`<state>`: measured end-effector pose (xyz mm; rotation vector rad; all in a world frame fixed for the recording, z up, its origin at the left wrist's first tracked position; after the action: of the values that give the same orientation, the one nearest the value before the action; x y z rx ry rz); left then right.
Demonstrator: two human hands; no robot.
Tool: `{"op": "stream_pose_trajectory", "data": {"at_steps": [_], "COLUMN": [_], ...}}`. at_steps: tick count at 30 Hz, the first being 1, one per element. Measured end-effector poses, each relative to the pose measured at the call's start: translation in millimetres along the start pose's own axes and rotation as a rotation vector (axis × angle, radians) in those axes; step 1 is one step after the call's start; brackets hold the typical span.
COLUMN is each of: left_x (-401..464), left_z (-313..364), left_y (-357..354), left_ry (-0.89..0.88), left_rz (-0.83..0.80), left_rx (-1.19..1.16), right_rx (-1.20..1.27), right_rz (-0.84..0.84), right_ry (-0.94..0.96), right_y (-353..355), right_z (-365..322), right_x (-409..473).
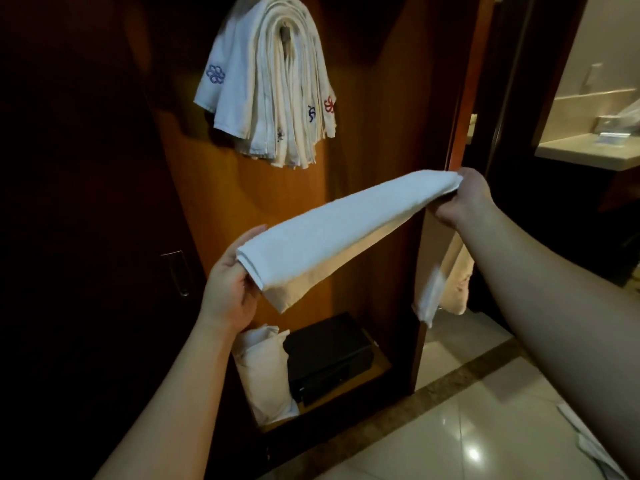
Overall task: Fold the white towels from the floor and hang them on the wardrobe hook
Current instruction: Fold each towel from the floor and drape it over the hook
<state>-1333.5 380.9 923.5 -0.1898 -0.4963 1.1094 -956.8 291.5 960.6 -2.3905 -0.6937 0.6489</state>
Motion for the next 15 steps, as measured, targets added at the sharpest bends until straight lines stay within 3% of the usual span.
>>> {"op": "stream_pose_trajectory", "data": {"at_steps": [6, 10, 15], "left_x": [-7, -8, -13], "left_z": [-5, -22, -42], "left_y": [9, 25, 38], "left_ry": [0.066, 0.167, 0.313], "left_rz": [-0.076, 0.006, 0.089], "left_rx": [-0.188, -0.305, -0.279], "right_rx": [-0.080, -0.099, -0.085], "right_rz": [-0.046, -0.151, -0.278], "right_ry": [-0.031, -0.055, -0.087], "right_y": [6, -3, -14], "right_z": [19, 27, 33], "right_x": [3, 0, -4]}}
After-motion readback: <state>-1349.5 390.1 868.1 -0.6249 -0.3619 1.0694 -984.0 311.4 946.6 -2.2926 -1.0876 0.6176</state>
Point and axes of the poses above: each hand's wrist, its own x-axis towards the middle knuckle, its own y-axis out of the back of the hand, z = x × y, the point moved 9 cm from there along x, towards the middle knuckle, and after that the axes turned 2 degrees about z, right-handed, at the moved point
